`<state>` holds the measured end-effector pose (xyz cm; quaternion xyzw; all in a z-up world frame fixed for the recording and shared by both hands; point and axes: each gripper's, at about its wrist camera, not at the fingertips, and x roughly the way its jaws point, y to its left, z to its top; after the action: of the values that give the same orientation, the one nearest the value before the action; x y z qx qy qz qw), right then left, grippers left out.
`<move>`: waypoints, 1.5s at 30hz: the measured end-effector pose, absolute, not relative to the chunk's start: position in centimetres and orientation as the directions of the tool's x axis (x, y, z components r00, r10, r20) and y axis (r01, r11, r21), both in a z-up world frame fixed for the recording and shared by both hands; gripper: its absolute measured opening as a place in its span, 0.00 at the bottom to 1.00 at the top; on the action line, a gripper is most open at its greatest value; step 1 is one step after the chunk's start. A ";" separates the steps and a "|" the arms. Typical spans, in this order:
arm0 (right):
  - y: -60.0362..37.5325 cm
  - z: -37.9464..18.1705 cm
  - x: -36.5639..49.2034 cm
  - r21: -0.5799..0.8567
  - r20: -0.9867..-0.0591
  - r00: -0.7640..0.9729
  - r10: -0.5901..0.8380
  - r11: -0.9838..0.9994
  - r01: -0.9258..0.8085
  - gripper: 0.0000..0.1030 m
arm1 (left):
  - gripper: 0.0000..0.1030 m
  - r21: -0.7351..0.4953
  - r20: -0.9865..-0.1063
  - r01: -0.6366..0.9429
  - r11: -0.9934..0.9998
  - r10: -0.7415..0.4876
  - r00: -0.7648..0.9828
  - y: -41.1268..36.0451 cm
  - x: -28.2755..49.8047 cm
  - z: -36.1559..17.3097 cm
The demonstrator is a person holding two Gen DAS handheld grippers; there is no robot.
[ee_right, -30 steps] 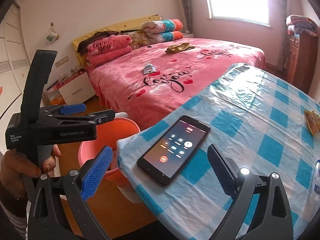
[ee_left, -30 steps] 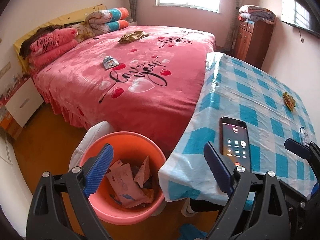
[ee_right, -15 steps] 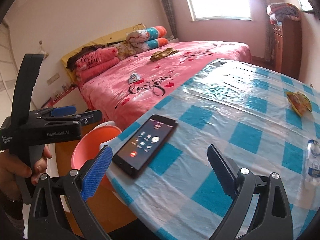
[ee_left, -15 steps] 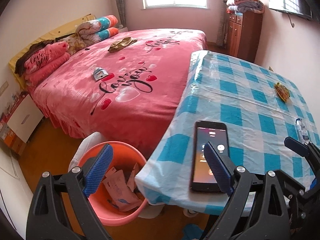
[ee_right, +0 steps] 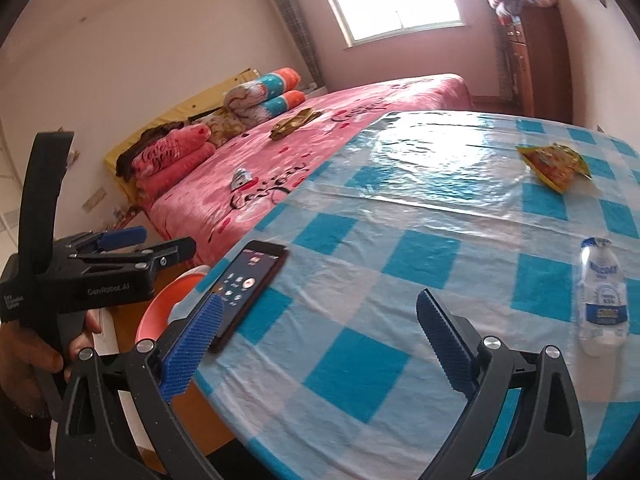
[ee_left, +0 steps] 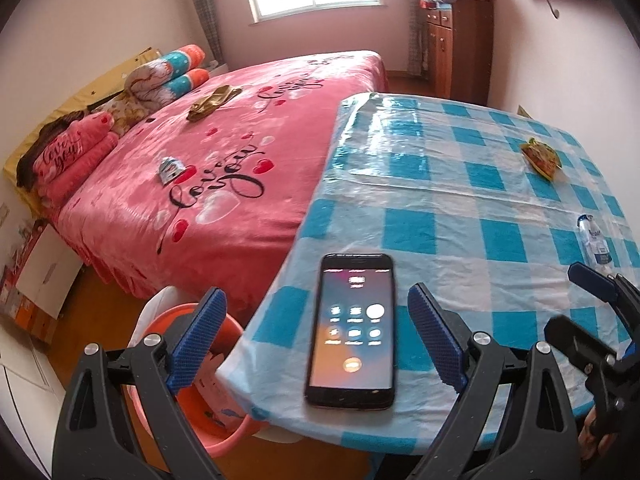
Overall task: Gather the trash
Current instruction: 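Move both open tools back over the table, then grasp the yellow snack bag with the left tool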
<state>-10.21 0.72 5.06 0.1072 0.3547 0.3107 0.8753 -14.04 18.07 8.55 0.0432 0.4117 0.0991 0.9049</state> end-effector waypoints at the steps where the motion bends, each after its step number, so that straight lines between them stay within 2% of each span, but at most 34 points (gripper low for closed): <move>1: 0.2 5.0 -10.0 0.414 -0.553 0.560 0.617 0.787 -0.458 0.93 | 0.90 0.161 -0.737 -0.138 0.977 0.212 0.641 17.7 -13.9 8.5; 6: -2.9 4.8 -9.0 0.429 -0.541 0.607 0.582 0.812 -0.397 0.93 | 0.90 0.152 -0.736 -0.096 0.984 0.177 0.653 15.5 -13.2 8.7; 15: -8.8 4.1 -7.7 0.375 -0.558 0.711 0.428 0.894 -0.244 0.93 | 0.90 0.140 -0.747 -0.006 0.990 0.109 0.656 10.9 -11.4 8.1; 22: -14.6 2.5 -6.2 0.439 -0.587 0.721 0.368 0.893 -0.099 0.93 | 0.90 0.106 -0.763 0.096 0.990 0.019 0.646 7.1 -8.8 7.7; 35: -16.2 1.2 -5.4 0.455 -0.604 0.688 0.402 0.883 -0.116 0.93 | 0.90 0.050 -0.759 0.423 0.905 -0.241 0.604 -4.2 0.4 8.5; 45: -17.5 0.6 -4.9 0.551 -0.566 0.658 0.496 0.822 -0.145 0.93 | 0.90 0.114 -0.807 0.559 0.822 -0.252 0.535 -11.4 8.2 4.8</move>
<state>-4.91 -17.55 0.58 0.2367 0.3708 0.1823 0.8793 8.19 -11.38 4.80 0.1825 0.4203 -0.2365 0.8568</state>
